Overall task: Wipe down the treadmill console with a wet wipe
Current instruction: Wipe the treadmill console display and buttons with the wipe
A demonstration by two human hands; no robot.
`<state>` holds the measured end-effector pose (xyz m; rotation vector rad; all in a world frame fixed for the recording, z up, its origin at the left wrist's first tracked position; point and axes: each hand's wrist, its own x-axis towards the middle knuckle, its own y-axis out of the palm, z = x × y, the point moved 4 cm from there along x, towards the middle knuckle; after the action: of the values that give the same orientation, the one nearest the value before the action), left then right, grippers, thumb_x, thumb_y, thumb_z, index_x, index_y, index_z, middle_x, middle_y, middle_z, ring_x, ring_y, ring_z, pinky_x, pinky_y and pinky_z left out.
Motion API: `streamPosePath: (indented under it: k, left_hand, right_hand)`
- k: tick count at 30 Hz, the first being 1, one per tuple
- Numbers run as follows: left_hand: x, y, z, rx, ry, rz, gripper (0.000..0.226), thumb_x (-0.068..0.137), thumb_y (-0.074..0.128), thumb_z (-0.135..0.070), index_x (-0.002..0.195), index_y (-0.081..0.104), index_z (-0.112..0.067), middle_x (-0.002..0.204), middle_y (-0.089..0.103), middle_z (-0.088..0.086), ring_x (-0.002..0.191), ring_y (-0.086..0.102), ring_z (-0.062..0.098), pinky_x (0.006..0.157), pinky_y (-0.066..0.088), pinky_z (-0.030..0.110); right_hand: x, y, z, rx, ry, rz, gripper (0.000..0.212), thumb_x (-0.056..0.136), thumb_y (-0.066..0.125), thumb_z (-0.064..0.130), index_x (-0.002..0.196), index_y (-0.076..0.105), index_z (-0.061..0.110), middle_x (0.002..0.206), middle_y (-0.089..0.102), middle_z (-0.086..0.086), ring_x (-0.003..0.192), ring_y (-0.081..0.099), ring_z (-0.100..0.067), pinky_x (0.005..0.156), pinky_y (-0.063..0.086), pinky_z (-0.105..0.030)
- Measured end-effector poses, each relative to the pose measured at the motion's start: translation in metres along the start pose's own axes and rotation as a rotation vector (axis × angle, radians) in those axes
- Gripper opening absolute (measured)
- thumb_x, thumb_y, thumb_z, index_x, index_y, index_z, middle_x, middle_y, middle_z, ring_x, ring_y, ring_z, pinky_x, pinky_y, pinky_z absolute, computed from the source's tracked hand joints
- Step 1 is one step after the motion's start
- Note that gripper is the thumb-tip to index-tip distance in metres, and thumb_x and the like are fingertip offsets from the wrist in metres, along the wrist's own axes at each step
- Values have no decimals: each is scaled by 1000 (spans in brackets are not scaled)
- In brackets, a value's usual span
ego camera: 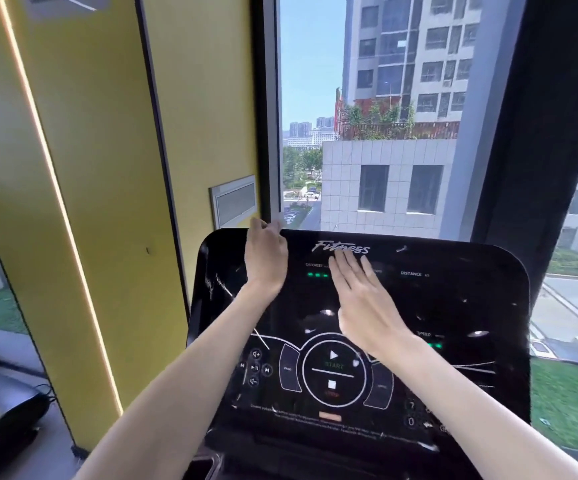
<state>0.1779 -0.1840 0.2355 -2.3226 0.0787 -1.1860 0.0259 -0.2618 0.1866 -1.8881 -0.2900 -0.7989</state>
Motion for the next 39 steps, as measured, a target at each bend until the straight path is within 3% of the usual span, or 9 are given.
streamPosePath:
  k: [5,10,15,20,25,29,33,36,39]
  left_hand:
    - [-32,22,-59,-55,415,127,42,81,45,15,113,55,-10,89,39,4,73,38,16,64,42,23]
    - [-9,27,-28,-249,-49,36,36,84,40,10,114,58,0,96,42,7,68,45,18,60,41,22]
    - [-40,32,-74,-178,478,176,52,75,48,15,119,55,-10,98,48,10,83,49,23,56,50,35]
    - [-25,17,-29,-237,80,-61,43,77,50,19,111,61,-5,91,47,13,72,43,20,50,42,31]
    - [-29,31,-64,-120,589,186,53,78,51,17,124,55,-11,95,47,8,91,48,24,57,51,36]
    - [-13,23,-38,-216,114,-74,39,86,48,13,119,59,-5,94,49,11,89,52,29,70,51,35]
    - [-42,32,-88,-70,362,24,49,75,50,20,116,58,-6,92,48,12,84,50,28,57,52,36]
    - [-24,29,-70,-106,115,6,40,88,42,9,121,57,-9,97,44,8,84,52,25,71,49,33]
    - [-28,24,-67,-105,-60,-79,37,89,40,8,119,58,-6,96,45,11,78,49,25,67,43,29]
  right_hand:
    - [-14,-11,-17,-23,228,-58,64,69,62,-2,130,44,-11,135,45,-28,131,40,-36,113,20,-48]
    - [-22,-5,-28,-143,201,101,78,61,73,3,131,43,-10,138,43,-27,131,39,-35,114,18,-46]
    - [-21,-9,-29,-151,193,99,80,55,71,-1,130,44,-11,138,43,-28,132,39,-34,115,13,-44]
    - [-22,-8,-26,-46,224,46,77,57,62,-12,131,42,-10,139,41,-26,133,37,-33,113,19,-46]
    - [-24,-7,-30,-60,150,107,84,55,72,-1,132,41,-12,139,40,-28,132,37,-36,113,22,-48]
    - [-25,-12,-38,-53,97,134,78,62,59,-7,136,36,-8,144,35,-25,136,32,-33,114,18,-45]
    - [-35,-20,-57,-47,2,90,78,76,47,-1,147,14,3,155,9,-12,143,1,-23,116,-6,-41]
    - [-54,-33,-85,-10,59,77,83,77,42,-6,149,2,7,156,-4,-6,143,-11,-19,116,-10,-38]
    - [-65,-38,-98,26,113,98,87,77,42,-12,147,-7,7,156,-11,-8,142,-17,-18,115,-13,-38]
